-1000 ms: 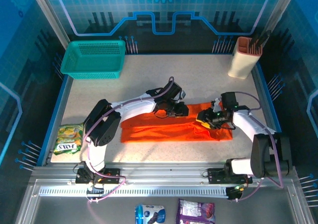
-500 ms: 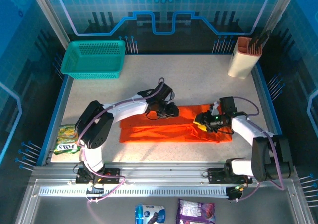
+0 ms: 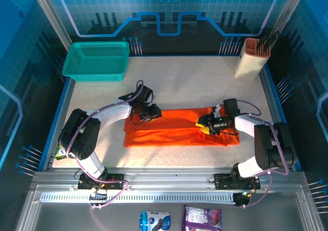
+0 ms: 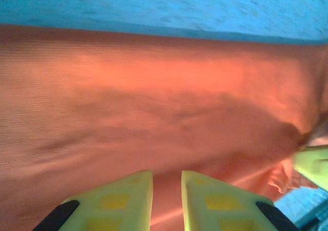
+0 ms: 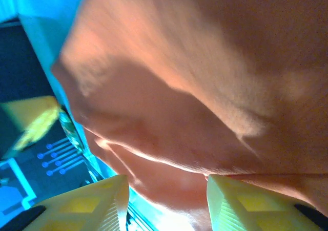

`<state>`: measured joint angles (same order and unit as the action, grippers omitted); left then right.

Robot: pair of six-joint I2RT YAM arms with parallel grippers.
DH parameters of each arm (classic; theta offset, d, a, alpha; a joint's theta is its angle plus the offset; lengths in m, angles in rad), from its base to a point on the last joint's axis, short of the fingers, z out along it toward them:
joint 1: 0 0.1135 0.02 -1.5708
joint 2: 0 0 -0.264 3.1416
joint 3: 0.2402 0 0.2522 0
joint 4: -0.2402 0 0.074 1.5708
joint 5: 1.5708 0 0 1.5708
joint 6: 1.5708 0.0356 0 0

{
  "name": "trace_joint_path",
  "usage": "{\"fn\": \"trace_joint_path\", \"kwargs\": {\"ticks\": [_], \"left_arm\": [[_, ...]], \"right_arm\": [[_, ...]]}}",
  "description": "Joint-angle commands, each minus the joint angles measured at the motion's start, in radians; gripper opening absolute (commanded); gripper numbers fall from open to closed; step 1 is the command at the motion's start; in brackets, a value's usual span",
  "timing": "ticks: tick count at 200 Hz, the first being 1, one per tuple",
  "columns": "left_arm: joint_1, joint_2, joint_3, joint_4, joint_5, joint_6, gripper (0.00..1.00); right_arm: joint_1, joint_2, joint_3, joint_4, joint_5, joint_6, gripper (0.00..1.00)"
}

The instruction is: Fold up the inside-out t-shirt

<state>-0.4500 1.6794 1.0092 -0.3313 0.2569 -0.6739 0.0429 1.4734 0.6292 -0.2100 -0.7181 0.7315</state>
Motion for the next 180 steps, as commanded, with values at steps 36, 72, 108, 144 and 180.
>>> {"fn": "trace_joint_path", "kwargs": {"ticks": [36,72,108,144,180], "left_arm": [[0.109,-0.027,-0.090,-0.033,-0.038,0.079,0.21],[0.148,-0.014,-0.136,-0.006,-0.028,0.079,0.20],[0.177,0.006,-0.173,-0.008,-0.027,0.077,0.20],[0.207,-0.020,-0.233,-0.009,-0.054,0.056,0.20],[0.208,-0.047,-0.266,0.086,0.036,0.024,0.21]], "right_arm": [[-0.253,0.100,0.244,-0.132,-0.021,-0.182,0.43],[-0.313,0.284,0.316,0.005,-0.103,-0.142,0.43],[-0.325,0.427,0.352,0.002,0.063,-0.151,0.41],[-0.340,0.453,0.436,-0.094,0.187,-0.162,0.40],[-0.326,0.389,0.449,-0.100,0.080,-0.159,0.41]]}}
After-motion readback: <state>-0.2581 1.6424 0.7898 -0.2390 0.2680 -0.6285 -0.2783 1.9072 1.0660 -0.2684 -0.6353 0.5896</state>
